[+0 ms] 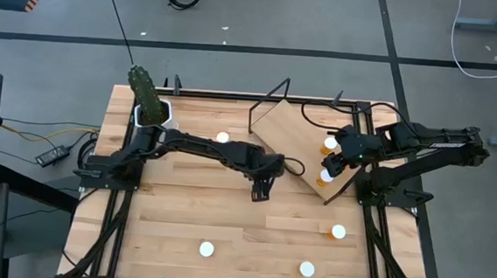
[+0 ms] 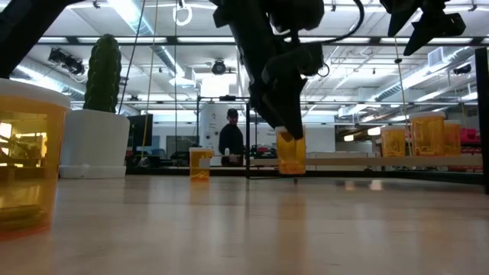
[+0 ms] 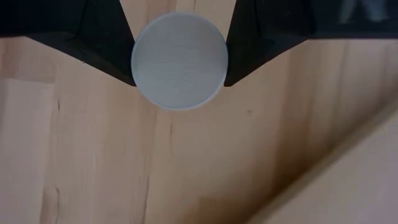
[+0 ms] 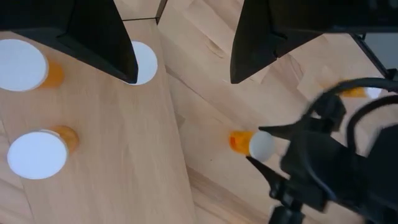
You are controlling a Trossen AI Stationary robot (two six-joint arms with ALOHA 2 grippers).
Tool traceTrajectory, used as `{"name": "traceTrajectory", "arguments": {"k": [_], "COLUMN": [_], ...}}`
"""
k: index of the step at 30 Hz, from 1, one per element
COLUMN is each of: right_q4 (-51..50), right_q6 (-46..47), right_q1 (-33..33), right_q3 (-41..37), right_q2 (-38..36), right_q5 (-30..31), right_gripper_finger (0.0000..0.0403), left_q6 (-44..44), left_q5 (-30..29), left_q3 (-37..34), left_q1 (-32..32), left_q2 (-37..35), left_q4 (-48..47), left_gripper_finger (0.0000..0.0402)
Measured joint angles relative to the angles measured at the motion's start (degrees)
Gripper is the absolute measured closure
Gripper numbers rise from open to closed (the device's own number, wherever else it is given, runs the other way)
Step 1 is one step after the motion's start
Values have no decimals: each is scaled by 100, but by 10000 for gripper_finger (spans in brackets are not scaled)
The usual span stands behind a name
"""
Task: Pick and place medicine bottles onto shelf by color
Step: Put the orange pill bottle on the shelf aligned with the middle right orange pill bottle
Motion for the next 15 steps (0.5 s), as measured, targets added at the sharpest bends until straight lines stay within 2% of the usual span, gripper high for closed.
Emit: {"name": "traceTrajectory", "arguments": {"k": [15], "right_q4": [2], "right_q6": [15], "right_q1": [0], "right_q3": [0], "right_q2": [0], "right_q5": [-187], "right_gripper_finger": [140], "left_q6": [-40], "left_q5": [66], "left_q3": [-2], "left_q1": [-142], "left_q2": [202], "left_q4": [154], "left_gripper_finger": [169]}}
